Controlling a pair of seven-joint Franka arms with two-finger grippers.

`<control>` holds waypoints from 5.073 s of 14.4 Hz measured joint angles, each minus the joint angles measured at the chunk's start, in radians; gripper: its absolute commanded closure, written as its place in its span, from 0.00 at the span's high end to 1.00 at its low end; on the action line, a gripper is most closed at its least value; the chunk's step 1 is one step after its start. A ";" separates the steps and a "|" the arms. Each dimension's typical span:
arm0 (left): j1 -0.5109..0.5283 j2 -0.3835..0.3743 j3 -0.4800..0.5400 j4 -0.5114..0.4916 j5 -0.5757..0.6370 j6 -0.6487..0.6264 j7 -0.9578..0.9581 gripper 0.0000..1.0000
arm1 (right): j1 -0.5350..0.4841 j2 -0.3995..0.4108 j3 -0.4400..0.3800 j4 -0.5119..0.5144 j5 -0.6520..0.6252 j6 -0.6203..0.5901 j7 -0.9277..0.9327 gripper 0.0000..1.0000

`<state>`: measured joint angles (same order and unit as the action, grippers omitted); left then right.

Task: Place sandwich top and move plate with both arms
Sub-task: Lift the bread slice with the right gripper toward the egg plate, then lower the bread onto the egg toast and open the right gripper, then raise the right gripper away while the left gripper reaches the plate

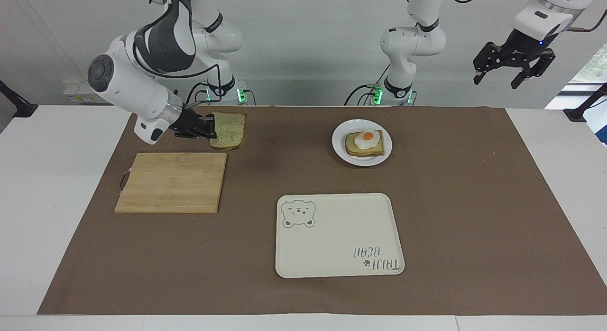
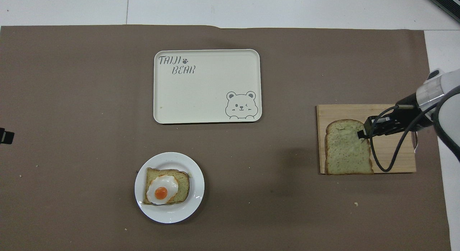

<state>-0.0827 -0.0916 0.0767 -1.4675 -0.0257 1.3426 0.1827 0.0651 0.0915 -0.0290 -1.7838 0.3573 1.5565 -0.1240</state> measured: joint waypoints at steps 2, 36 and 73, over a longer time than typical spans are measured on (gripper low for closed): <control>0.000 0.000 0.000 0.000 0.000 0.000 0.000 1.00 | 0.061 0.005 0.001 -0.006 0.021 0.033 0.066 0.00; 0.000 0.000 0.000 0.000 0.000 0.000 0.000 1.00 | 0.760 0.290 0.006 -0.052 0.252 0.783 0.510 0.00; 0.097 -0.102 0.009 -0.939 -0.687 0.529 0.567 1.00 | 0.341 0.043 -0.060 -0.050 -0.030 0.067 0.409 1.00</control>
<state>0.0140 -0.1933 0.0853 -2.4063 -0.7130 1.8717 0.7500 0.4064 0.1349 -0.0893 -1.8339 0.3275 1.6233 0.2854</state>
